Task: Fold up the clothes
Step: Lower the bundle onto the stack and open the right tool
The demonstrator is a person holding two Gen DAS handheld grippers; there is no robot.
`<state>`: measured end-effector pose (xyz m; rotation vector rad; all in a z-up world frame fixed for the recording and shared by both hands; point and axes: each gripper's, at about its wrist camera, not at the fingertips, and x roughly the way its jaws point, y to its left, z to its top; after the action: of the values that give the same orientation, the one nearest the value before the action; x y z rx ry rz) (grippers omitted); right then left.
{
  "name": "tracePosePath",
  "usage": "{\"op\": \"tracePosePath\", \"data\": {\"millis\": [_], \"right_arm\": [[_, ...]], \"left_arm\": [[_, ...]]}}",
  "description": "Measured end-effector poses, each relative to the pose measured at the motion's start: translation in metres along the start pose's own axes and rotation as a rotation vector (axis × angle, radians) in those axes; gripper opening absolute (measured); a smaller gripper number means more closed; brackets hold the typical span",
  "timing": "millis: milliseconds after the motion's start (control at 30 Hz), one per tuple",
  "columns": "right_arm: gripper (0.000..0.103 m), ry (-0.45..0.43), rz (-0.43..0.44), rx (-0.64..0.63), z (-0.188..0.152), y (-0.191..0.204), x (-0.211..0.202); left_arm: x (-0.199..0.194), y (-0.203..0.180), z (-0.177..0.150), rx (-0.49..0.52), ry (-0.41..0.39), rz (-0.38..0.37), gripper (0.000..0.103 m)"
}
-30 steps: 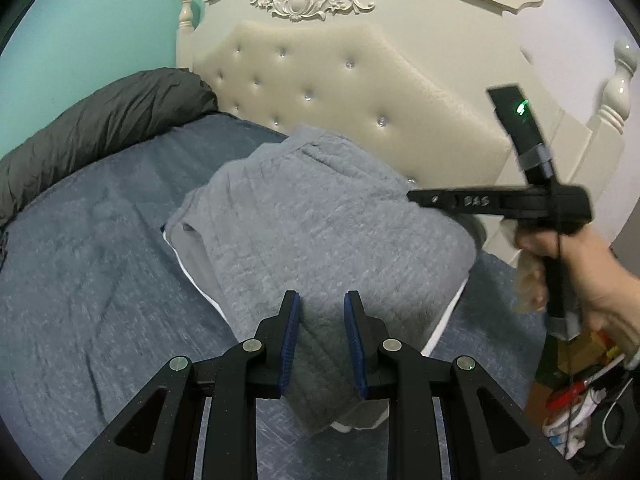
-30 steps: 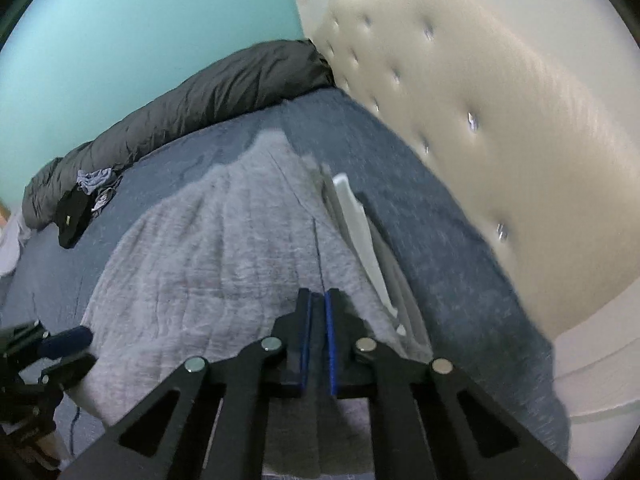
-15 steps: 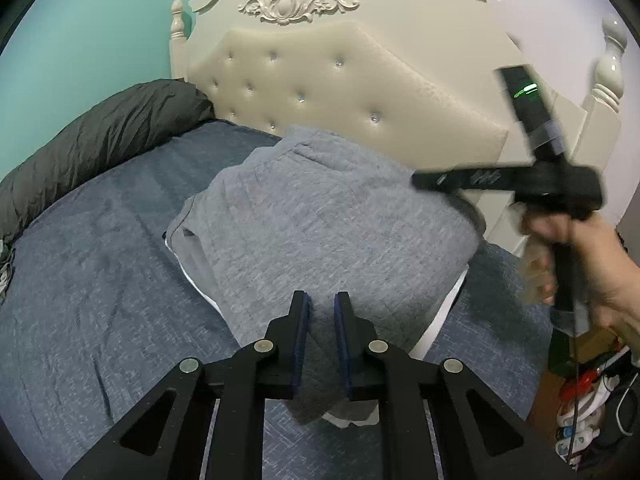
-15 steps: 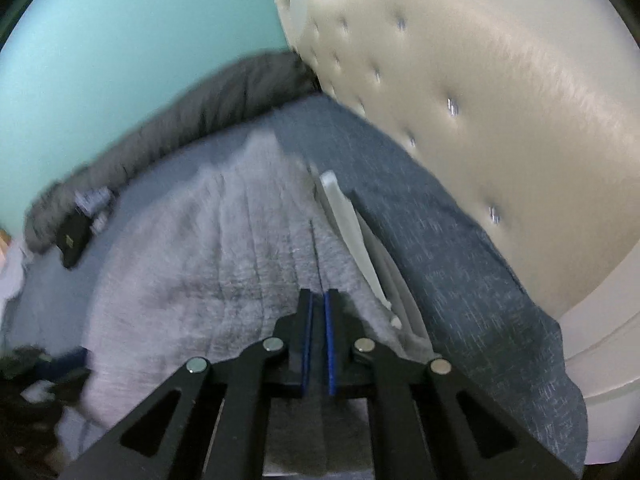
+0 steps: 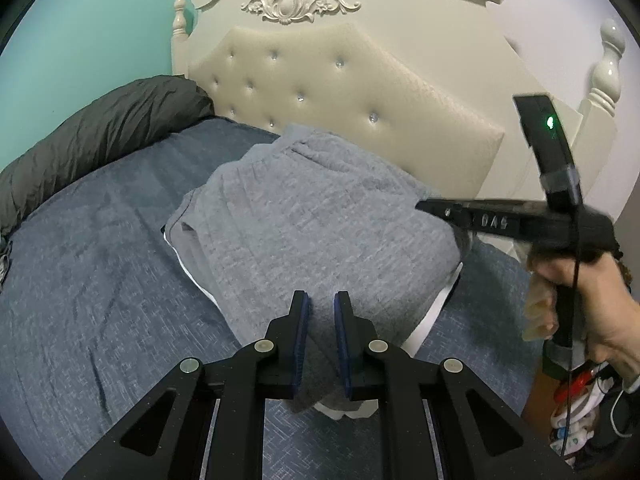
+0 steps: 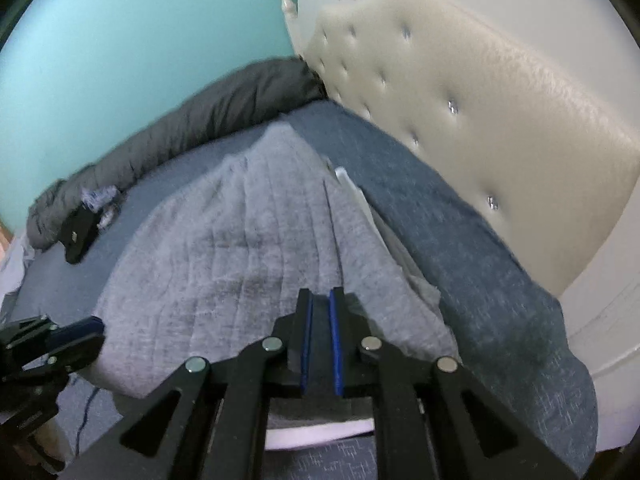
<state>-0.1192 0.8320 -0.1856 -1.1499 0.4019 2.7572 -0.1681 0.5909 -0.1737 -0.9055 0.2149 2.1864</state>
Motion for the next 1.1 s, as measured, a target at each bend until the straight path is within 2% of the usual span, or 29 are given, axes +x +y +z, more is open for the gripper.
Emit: {"op": "tracePosePath", "data": {"millis": [100, 233, 300, 433, 600, 700, 767, 867, 967, 1100], "right_arm": [[0.008, -0.06, 0.053, 0.001, 0.018, 0.01, -0.016], [0.008, -0.06, 0.074, -0.083, 0.045, 0.039, -0.011], [0.008, -0.015, 0.06, -0.092, 0.054, 0.048, 0.006], [0.007, 0.139, -0.011, -0.078, 0.049, 0.052, 0.044], [0.005, 0.172, -0.052, -0.038, 0.042, 0.043, 0.066], [0.004, 0.126, -0.023, -0.04, 0.046, 0.044, 0.049], [0.004, 0.049, -0.027, -0.029, 0.047, 0.042, 0.025], [0.005, -0.067, -0.048, 0.061, 0.036, 0.025, -0.015], [0.005, -0.089, -0.107, 0.051, 0.017, 0.013, -0.029], [0.005, -0.041, -0.13, 0.037, -0.005, 0.007, -0.017]], "left_arm": [[-0.001, 0.004, 0.002, -0.018, 0.006, -0.013, 0.013], [-0.003, 0.003, 0.002, -0.009, 0.014, -0.011, 0.013], [-0.003, 0.003, 0.002, -0.012, 0.018, -0.016, 0.013], [-0.002, 0.003, 0.0, -0.011, 0.021, -0.021, 0.013], [-0.004, 0.006, 0.0, -0.012, 0.019, -0.025, 0.014], [-0.006, 0.008, 0.0, -0.012, 0.015, -0.023, 0.014], [-0.007, 0.009, 0.0, -0.012, 0.013, -0.022, 0.014], [-0.009, 0.01, -0.001, -0.014, 0.009, -0.02, 0.014], [-0.007, 0.009, -0.004, -0.019, 0.013, -0.015, 0.014], [-0.006, 0.005, -0.009, -0.007, 0.012, -0.005, 0.014]]}}
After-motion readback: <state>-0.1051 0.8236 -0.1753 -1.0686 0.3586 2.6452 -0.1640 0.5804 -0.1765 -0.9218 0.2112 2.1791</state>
